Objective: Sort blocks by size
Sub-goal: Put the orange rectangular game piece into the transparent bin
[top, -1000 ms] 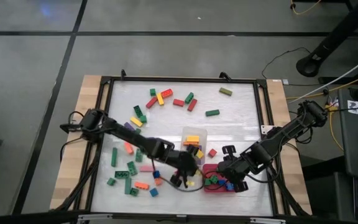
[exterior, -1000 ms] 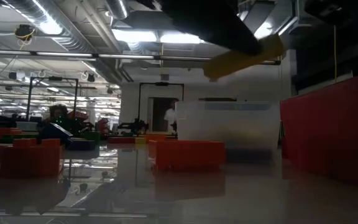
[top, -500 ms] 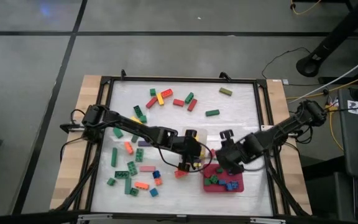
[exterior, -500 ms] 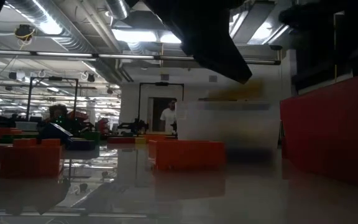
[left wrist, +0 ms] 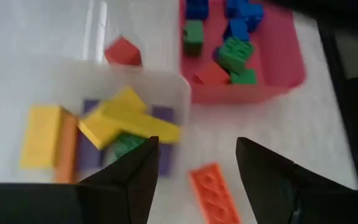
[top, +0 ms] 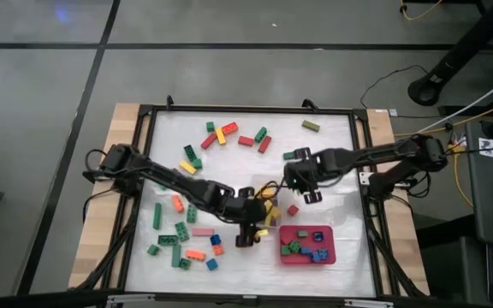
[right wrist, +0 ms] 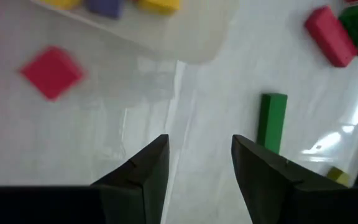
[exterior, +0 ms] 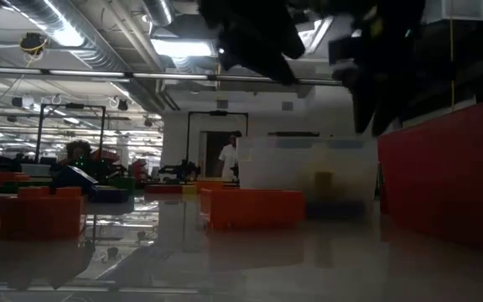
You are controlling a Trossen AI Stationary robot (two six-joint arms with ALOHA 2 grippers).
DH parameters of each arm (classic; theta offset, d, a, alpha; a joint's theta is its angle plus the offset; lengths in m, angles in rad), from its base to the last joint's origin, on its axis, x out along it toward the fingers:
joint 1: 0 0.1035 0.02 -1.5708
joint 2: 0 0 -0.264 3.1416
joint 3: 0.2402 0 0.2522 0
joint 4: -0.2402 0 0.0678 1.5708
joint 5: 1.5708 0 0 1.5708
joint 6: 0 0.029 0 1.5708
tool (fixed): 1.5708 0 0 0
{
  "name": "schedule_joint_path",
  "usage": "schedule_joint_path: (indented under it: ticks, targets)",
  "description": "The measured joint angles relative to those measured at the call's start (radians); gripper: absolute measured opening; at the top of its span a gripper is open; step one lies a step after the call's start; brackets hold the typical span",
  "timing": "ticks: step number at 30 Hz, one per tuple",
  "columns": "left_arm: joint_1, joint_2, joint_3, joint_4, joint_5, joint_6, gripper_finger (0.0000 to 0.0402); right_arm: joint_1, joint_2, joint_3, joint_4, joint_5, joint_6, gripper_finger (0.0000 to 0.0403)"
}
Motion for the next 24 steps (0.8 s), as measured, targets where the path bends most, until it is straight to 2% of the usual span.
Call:
schedule_joint_path:
  ticks: [7,11,16,24]
  targets:
    - [-0.104,0.034,0.000,-0.059,0.002,-0.202,0.0199,-0.155,0.001,-0.090,0.125,-0.054,-0.113,0.0175]
    - [-0.147,0.058,0.000,-0.040,-0.074,-0.293,0.0198,-0.225,0.001,-0.098,0.153,-0.055,-0.139,0.0175]
    - [-0.178,0.124,-0.001,-0.049,-0.156,-0.347,0.0198,-0.299,0.000,-0.097,0.184,-0.063,-0.164,0.0175]
    - [-0.176,0.203,-0.001,-0.051,-0.195,-0.400,0.0198,-0.369,0.000,-0.097,0.186,-0.063,-0.176,0.0175]
